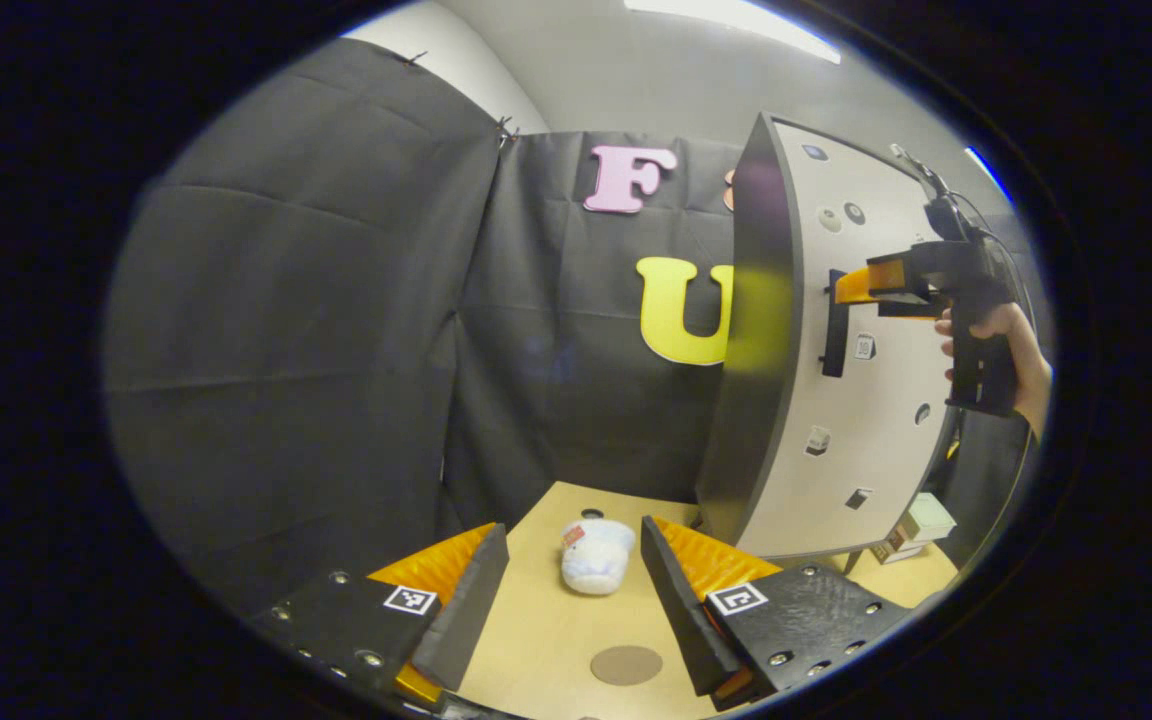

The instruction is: Open the cabinet door with the right hand, grasp the bottle in the cabinet with the left hand and place it on the coaster, then close the cabinet door with the right hand.

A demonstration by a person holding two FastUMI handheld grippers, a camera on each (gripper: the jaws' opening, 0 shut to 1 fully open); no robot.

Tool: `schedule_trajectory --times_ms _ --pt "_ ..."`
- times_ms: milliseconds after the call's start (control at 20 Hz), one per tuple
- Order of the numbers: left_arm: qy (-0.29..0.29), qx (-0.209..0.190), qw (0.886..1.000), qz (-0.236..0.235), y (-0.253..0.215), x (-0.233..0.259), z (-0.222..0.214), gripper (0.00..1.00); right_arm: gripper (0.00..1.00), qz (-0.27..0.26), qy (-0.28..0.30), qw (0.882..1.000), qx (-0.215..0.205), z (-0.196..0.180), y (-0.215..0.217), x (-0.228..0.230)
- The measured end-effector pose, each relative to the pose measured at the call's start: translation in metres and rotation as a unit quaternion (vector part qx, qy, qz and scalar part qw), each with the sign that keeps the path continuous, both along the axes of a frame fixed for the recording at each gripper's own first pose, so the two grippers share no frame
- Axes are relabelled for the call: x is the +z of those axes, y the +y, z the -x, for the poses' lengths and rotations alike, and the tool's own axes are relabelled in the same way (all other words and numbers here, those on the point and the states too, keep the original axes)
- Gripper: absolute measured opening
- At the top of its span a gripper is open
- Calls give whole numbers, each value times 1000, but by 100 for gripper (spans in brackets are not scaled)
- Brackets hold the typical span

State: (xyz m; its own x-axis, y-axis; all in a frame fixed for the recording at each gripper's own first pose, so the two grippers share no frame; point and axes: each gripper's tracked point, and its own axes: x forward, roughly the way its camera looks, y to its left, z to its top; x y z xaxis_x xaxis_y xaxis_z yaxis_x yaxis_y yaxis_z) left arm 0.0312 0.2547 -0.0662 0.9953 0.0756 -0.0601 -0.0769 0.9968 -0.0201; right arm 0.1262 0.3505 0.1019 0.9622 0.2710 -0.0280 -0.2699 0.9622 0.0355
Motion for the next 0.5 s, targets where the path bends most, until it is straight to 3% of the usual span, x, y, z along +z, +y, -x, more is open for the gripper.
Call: schedule_trajectory --times_ms 250,350,400,500 --pt "19 18 1000 14 13 -18 -2 84 98 1 18 1000 -18 -18 13 -16" --pt "25 22 999 16 18 -24 3 83 87 -1 22 999 -25 -22 17 -20" --pt "27 24 999 18 19 -27 7 83 74 0 23 999 -25 -23 21 -21" --pt "30 27 999 25 24 -32 11 83 66 14 23 999 -29 -26 27 -24"
